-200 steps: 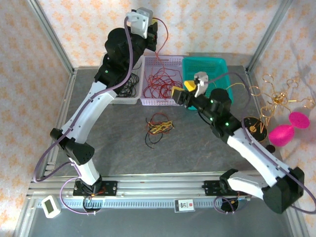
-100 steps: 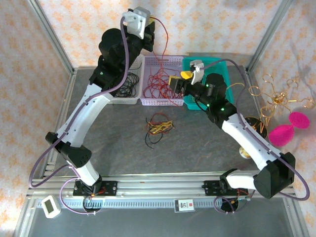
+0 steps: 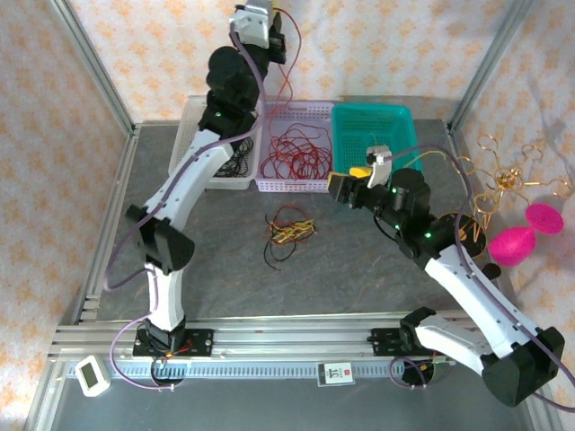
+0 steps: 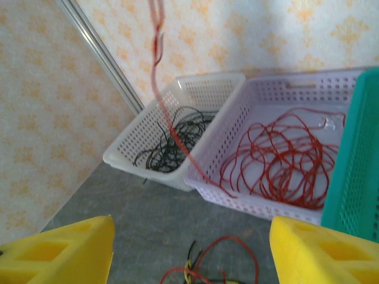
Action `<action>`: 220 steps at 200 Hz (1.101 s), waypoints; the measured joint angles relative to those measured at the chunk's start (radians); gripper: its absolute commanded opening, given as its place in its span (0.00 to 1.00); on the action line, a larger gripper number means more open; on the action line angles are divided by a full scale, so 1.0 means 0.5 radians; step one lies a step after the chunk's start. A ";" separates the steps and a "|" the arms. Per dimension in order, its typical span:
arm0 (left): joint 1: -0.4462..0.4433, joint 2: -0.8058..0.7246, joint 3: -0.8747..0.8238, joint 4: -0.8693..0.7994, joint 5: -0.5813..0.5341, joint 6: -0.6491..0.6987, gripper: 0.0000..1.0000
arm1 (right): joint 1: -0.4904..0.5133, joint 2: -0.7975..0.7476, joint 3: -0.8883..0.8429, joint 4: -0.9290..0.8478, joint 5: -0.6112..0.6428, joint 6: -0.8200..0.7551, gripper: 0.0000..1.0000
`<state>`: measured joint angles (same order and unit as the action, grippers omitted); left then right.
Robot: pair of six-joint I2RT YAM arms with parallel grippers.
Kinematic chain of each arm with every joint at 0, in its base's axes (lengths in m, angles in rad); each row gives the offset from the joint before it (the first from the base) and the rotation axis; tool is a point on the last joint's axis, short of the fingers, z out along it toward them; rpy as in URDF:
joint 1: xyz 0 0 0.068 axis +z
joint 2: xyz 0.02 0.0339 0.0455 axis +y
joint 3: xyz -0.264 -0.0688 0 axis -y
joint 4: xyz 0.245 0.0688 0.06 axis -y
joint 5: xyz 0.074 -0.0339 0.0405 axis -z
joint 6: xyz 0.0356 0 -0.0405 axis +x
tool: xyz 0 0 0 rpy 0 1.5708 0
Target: Untangle the cables
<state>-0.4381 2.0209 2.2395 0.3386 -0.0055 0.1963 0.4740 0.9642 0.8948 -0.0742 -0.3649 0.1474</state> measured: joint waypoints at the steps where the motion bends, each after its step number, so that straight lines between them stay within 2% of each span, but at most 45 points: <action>1: 0.000 0.019 0.011 0.000 -0.001 -0.004 0.00 | 0.000 -0.002 -0.002 -0.002 0.000 0.001 0.69; 40: 0.005 0.360 0.128 0.012 0.008 -0.054 0.00 | 0.000 -0.074 -0.050 -0.083 0.013 0.026 0.69; 109: 0.006 0.649 0.109 -0.034 -0.007 -0.232 0.00 | 0.000 -0.073 -0.079 -0.101 0.012 0.034 0.68; 164: 0.027 0.600 0.044 -0.170 0.080 -0.373 0.00 | 0.000 -0.028 -0.109 -0.105 0.013 0.036 0.68; 220: 0.027 0.224 0.062 -0.221 0.204 -0.447 0.00 | 0.000 0.078 -0.109 -0.076 0.011 0.043 0.68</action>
<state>-0.4244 2.1326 2.2704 0.2279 0.0963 -0.0273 0.4740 1.0031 0.8402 -0.1123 -0.3592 0.1688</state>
